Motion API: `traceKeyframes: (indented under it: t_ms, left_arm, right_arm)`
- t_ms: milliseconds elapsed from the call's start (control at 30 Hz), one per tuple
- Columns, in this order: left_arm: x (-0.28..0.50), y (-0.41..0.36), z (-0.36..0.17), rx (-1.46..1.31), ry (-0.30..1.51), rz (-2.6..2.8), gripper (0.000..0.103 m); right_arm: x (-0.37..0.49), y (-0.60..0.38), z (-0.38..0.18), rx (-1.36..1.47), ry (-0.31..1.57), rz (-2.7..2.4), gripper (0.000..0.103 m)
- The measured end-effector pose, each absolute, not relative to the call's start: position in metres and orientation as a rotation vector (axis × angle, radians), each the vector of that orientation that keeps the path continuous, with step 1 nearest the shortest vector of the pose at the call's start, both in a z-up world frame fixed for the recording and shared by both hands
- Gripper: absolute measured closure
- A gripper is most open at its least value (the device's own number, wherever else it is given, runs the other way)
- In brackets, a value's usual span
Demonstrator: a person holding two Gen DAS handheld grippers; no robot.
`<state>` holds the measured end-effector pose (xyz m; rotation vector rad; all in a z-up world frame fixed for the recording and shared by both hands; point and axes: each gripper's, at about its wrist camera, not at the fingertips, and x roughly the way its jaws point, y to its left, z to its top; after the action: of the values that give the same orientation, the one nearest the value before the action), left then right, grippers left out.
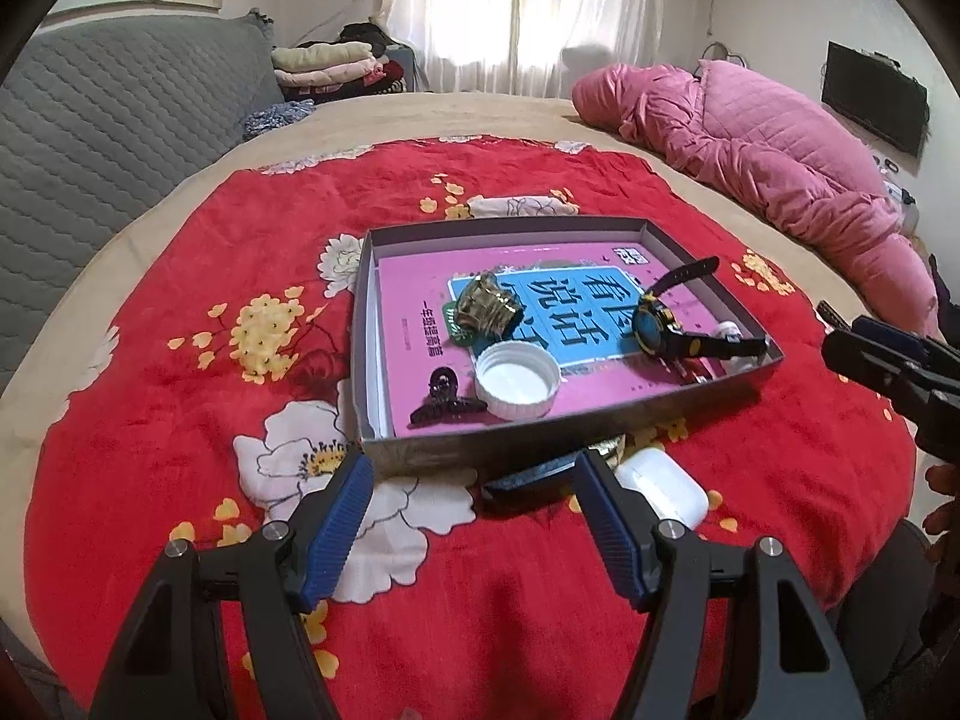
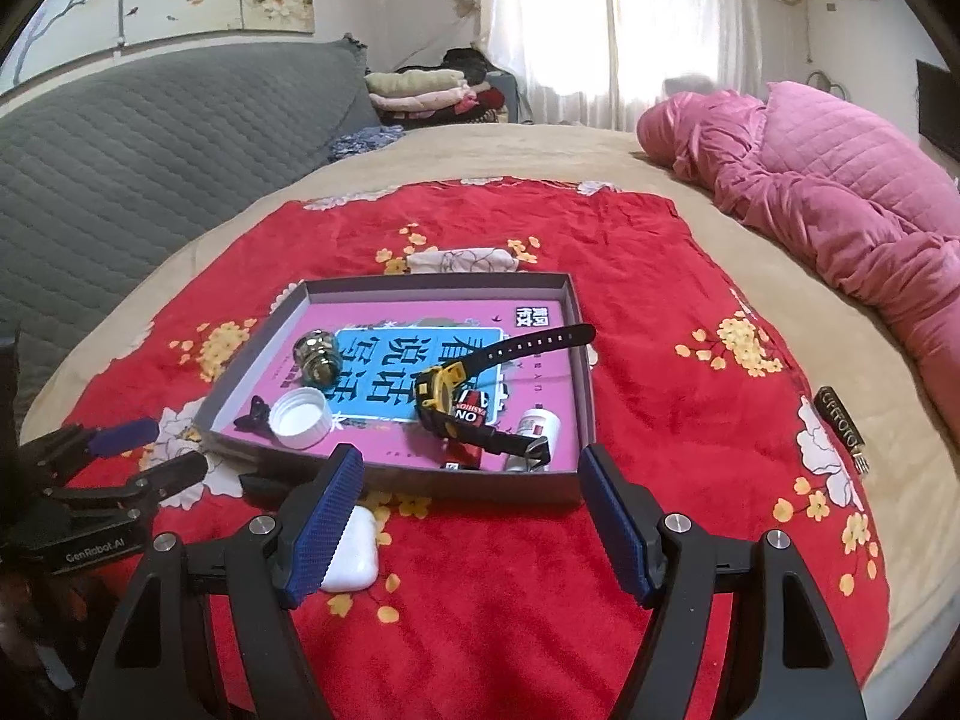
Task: Organize rigid objects
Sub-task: 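Withdraw both grippers from the box toward the white earbuds case and black pen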
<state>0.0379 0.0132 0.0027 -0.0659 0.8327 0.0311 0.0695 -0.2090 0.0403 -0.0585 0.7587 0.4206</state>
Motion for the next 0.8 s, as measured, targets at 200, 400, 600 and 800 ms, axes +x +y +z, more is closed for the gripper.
traceKeyframes:
  t_ms: [200,400,600,800]
  left_arm:
    - [0.03,0.007,0.004,-0.052,0.853,0.021,0.034]
    - [0.022,0.003,0.005,-0.051,0.871,0.014,0.034]
    - [0.013,0.0,0.007,-0.052,0.885,0.005,0.034]
    - [0.005,-0.004,0.009,-0.053,0.901,-0.014,0.034]
  right_arm:
    - [0.059,-0.204,0.039,-0.064,0.765,0.449,0.028]
    - [0.046,-0.195,0.035,-0.074,0.786,0.485,0.028]
    - [0.033,-0.185,0.032,-0.099,0.8,0.527,0.028]
    - [0.022,-0.176,0.03,-0.119,0.815,0.567,0.028]
